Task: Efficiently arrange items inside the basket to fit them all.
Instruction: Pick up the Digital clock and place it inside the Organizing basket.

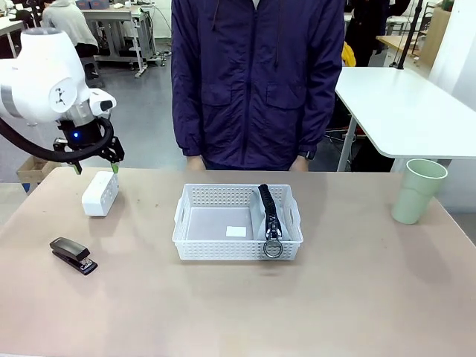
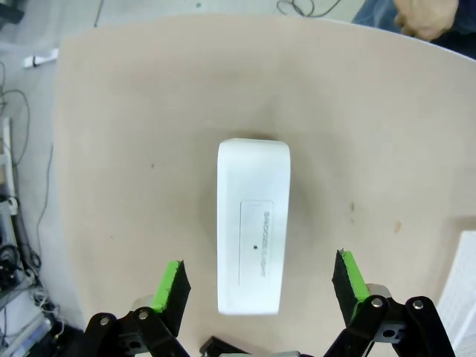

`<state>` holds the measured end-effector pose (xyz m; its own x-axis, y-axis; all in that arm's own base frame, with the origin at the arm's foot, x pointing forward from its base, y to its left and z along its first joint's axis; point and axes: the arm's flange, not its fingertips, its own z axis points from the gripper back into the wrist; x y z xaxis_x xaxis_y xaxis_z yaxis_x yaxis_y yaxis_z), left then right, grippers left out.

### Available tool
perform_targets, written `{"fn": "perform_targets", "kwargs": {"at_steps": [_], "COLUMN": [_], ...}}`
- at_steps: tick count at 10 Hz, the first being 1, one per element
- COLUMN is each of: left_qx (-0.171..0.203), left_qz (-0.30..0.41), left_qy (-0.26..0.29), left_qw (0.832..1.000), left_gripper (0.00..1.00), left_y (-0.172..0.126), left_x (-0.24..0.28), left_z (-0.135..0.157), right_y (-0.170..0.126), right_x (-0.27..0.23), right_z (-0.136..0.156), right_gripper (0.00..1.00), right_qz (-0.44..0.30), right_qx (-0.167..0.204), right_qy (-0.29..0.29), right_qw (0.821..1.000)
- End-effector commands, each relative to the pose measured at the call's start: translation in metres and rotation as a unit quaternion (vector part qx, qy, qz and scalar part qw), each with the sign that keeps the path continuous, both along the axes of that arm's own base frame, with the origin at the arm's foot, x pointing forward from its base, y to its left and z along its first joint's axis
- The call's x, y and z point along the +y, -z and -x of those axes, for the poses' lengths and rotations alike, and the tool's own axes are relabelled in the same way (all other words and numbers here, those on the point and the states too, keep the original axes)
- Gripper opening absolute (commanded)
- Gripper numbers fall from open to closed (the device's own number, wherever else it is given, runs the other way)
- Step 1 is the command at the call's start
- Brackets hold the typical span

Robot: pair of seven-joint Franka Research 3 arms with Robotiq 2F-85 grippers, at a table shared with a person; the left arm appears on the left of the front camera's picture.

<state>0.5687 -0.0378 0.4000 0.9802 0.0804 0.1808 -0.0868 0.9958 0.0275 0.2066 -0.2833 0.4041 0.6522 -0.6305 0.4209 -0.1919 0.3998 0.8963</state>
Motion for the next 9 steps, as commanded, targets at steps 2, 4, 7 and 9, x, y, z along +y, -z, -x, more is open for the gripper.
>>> {"fn": "perform_targets", "kwargs": {"at_steps": [2,4,7,9], "left_qx": [-0.003,0.025,0.058,0.056], "left_qz": [0.004,-0.013,-0.027,-0.028], "left_qy": [0.013,-0.001,0.0,-0.005], "left_qw": [1.0,1.0,0.998,0.998], "left_gripper": [1.0,1.0,1.0,1.0], "left_y": [0.034,0.056,0.08,0.085], "left_x": [0.01,0.01,0.005,0.006], "left_z": [-0.004,-0.009,-0.019,-0.019], "right_y": [-0.001,-0.001,-0.001,-0.001], "right_x": [0.0,0.0,0.0,0.0], "right_z": [-0.002,-0.002,-0.002,-0.002], "right_gripper": [1.0,1.0,1.0,1.0], "right_qz": [0.004,0.004,0.004,0.004], "right_qx": [-0.018,-0.018,-0.018,-0.018], "right_qy": [0.003,0.003,0.003,0.003], "right_qw": [1.0,1.0,1.0,1.0]}}
